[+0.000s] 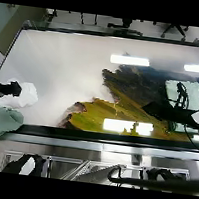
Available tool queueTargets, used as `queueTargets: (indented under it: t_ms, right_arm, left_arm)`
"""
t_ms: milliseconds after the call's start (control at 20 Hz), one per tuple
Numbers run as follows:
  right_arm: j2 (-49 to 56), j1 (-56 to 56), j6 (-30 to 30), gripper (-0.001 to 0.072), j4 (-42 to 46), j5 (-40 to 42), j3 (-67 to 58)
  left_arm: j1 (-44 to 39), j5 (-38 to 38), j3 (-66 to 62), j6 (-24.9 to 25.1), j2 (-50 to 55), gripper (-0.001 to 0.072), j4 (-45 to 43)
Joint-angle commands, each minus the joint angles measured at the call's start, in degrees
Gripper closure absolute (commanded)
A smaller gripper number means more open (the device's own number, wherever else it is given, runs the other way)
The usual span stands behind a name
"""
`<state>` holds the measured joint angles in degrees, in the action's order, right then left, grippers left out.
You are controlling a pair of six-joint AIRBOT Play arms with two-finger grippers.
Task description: Fold the shirts.
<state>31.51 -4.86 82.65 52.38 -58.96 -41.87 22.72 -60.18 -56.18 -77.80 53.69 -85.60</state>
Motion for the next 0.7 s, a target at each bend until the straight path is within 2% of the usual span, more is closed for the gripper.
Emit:
queueTargets:
  t_ms: [0, 100, 500, 550, 650]
  right_arm:
    - [1.66, 0.07, 0.00, 0.0228, -0.15, 0.55, 0.02]
    - [1.99, 0.07, -0.02, 0.0228, -0.13, 0.66, 0.02]
    - [2.08, 0.04, -0.02, 0.0230, 0.02, 0.76, 0.02]
    - [2.08, 0.04, -0.02, 0.0230, 0.02, 0.76, 0.02]
    - [2.10, 0.04, 0.00, 0.0231, 0.02, 0.76, 0.02]
  left_arm:
    - [6.91, 6.51, -1.51, -0.70, 10.51, 0.0000, -2.99]
    - [7.56, 7.85, -3.65, -0.70, 16.94, 0.0000, -3.43]
    - [7.54, 4.02, -10.75, -1.14, 36.17, 0.0001, -4.85]
    - [7.54, 2.03, -12.13, -1.40, 37.88, 0.0056, -4.85]
    - [7.45, -3.54, -16.39, -2.03, 40.28, 0.0680, -4.46]
